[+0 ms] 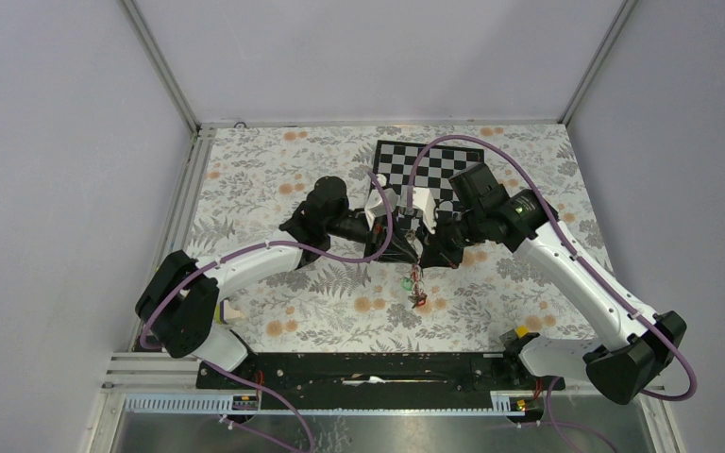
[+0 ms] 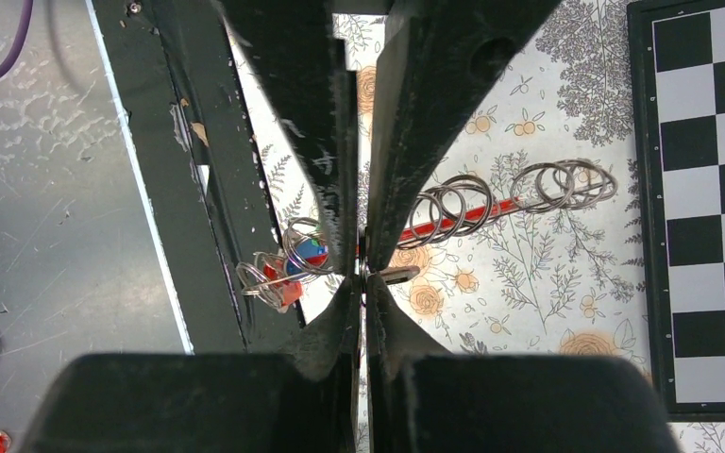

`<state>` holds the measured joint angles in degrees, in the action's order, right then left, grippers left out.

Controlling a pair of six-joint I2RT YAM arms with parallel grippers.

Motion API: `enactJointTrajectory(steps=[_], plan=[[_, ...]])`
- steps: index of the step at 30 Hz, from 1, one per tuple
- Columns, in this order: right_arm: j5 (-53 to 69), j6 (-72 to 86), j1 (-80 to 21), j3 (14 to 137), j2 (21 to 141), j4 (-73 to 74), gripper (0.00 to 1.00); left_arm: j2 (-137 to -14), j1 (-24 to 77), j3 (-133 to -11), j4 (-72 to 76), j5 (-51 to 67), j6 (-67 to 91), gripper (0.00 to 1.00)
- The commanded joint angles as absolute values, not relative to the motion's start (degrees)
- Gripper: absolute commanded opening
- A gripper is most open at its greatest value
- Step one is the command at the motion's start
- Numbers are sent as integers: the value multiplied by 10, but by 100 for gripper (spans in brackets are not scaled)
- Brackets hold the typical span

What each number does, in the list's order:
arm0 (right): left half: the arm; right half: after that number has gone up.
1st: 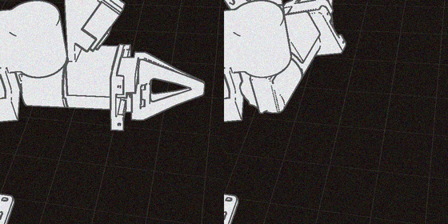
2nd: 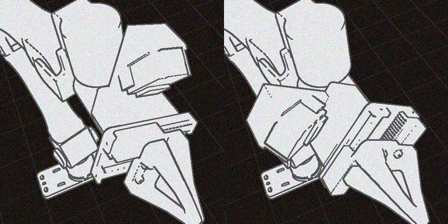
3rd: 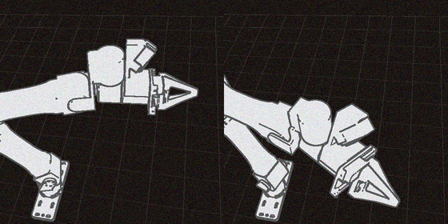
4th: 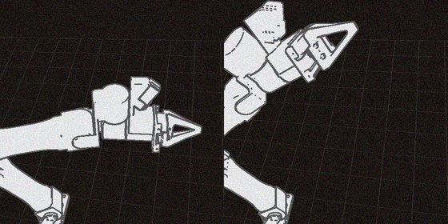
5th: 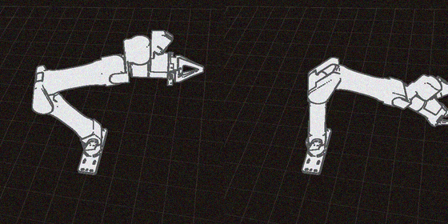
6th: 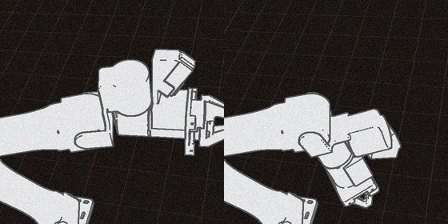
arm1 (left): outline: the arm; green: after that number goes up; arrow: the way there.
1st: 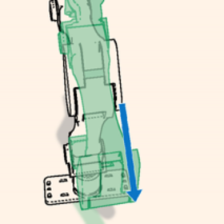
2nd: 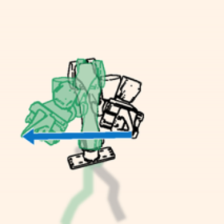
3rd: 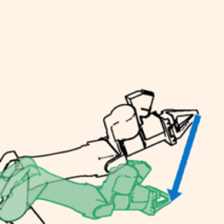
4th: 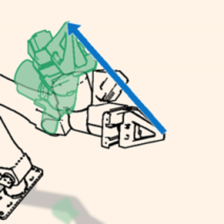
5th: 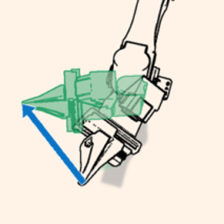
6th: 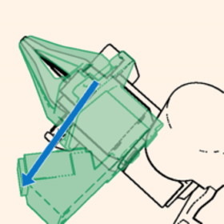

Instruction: Put the keys on the keyring

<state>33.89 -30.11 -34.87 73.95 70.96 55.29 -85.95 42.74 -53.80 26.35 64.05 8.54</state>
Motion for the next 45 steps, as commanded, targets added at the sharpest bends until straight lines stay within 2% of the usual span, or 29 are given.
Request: enactJointTrajectory(steps=[1, 2, 5, 12, 16, 21, 27, 34, 38, 41, 45], plan=[[346, -294, -354, 742, 693, 536, 0, -856, 430, -539, 293, 655, 84, 5], [346, -294, -354, 741, 693, 535, 0, -857, 430, -539, 293, 656, 84, 0], [347, -294, -354, 740, 690, 531, 6, -855, 429, -539, 293, 662, 85, 0], [351, -305, -351, 719, 659, 501, 42, -838, 429, -543, 304, 721, 94, 0], [392, -311, -344, 670, 625, 451, 48, -827, 428, -544, 322, 748, 111, 0], [475, -329, -328, 653, 612, 441, 48, -822, 425, -539, 325, 751, 114, 0], [492, -332, -317, 623, 597, 424, 49, -827, 424, -533, 353, 753, 134, 0], [522, -325, -310, 590, 591, 403, 48, -842, 419, -503, 564, 738, 286, 0], [525, -316, -309, 584, 590, 391, 46, -846, 417, -501, 582, 734, 299, 0], [527, -308, -309, 585, 593, 384, 40, -846, 416, -498, 583, 729, 298, 0], [539, -295, -308, 586, 601, 375, 23, -847, 416, -495, 580, 715, 296, 0]])
